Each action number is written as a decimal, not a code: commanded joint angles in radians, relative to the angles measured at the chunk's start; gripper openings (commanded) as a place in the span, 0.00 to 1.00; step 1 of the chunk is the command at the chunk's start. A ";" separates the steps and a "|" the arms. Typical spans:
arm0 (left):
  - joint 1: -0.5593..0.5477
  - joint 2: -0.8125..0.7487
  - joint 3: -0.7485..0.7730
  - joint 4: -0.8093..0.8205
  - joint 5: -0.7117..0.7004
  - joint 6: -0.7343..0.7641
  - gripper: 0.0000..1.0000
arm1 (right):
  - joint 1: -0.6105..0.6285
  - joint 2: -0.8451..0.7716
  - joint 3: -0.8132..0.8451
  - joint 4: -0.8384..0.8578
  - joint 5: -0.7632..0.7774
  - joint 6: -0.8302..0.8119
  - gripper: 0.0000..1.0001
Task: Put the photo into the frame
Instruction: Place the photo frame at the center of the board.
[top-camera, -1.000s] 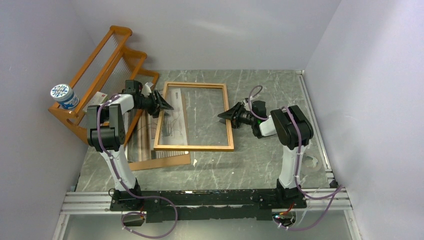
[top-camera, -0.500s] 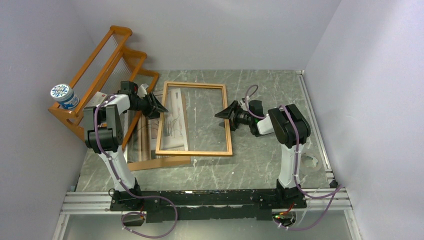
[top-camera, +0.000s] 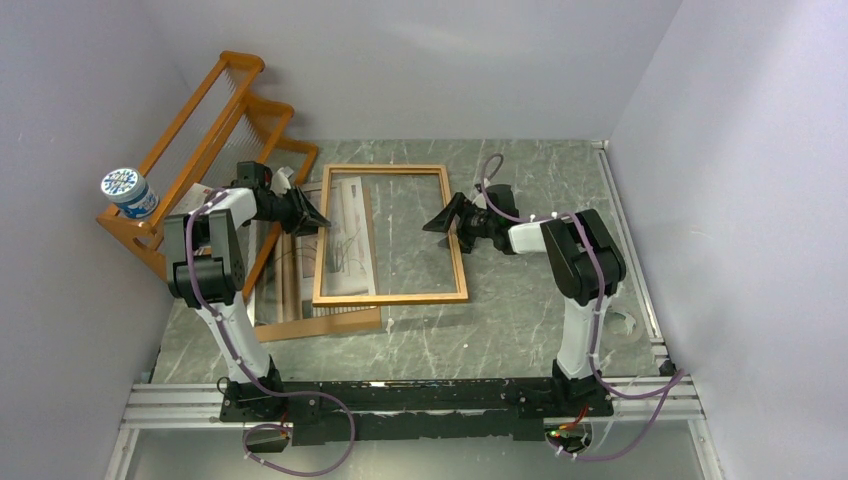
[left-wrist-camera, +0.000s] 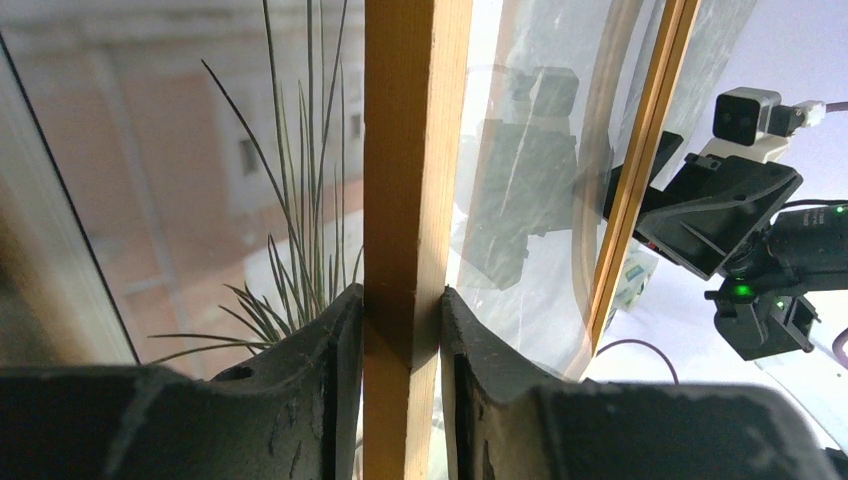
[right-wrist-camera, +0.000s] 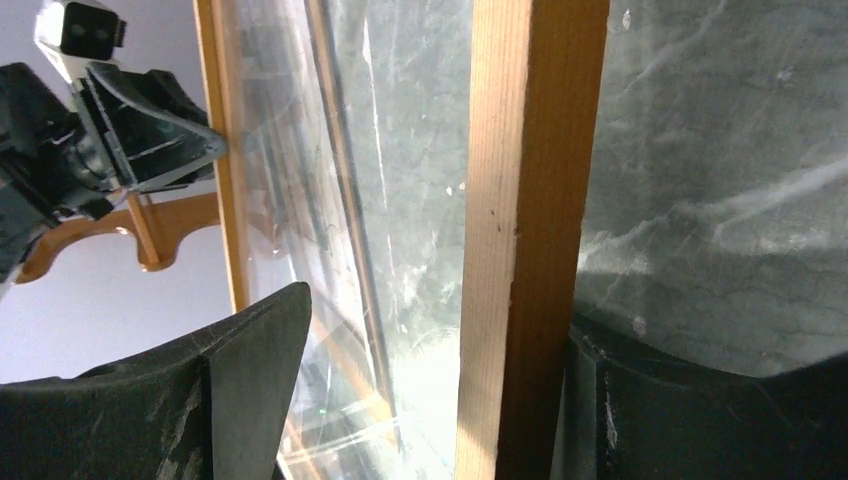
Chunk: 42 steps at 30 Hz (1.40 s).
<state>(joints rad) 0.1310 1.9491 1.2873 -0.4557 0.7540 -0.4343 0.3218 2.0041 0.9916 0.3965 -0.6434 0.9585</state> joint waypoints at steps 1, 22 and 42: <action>-0.007 -0.094 0.065 -0.061 0.032 0.032 0.03 | 0.007 -0.030 0.012 -0.186 0.151 -0.129 0.81; -0.007 -0.198 0.178 -0.238 -0.034 0.146 0.03 | 0.122 -0.252 0.139 -0.376 0.384 -0.299 0.85; -0.009 -0.219 0.372 -0.475 -0.026 0.164 0.02 | 0.234 0.059 0.318 -0.379 0.228 -0.277 0.69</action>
<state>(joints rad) 0.1246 1.7939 1.5810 -0.8684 0.6888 -0.3004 0.5510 2.0422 1.3022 0.0193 -0.4274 0.6842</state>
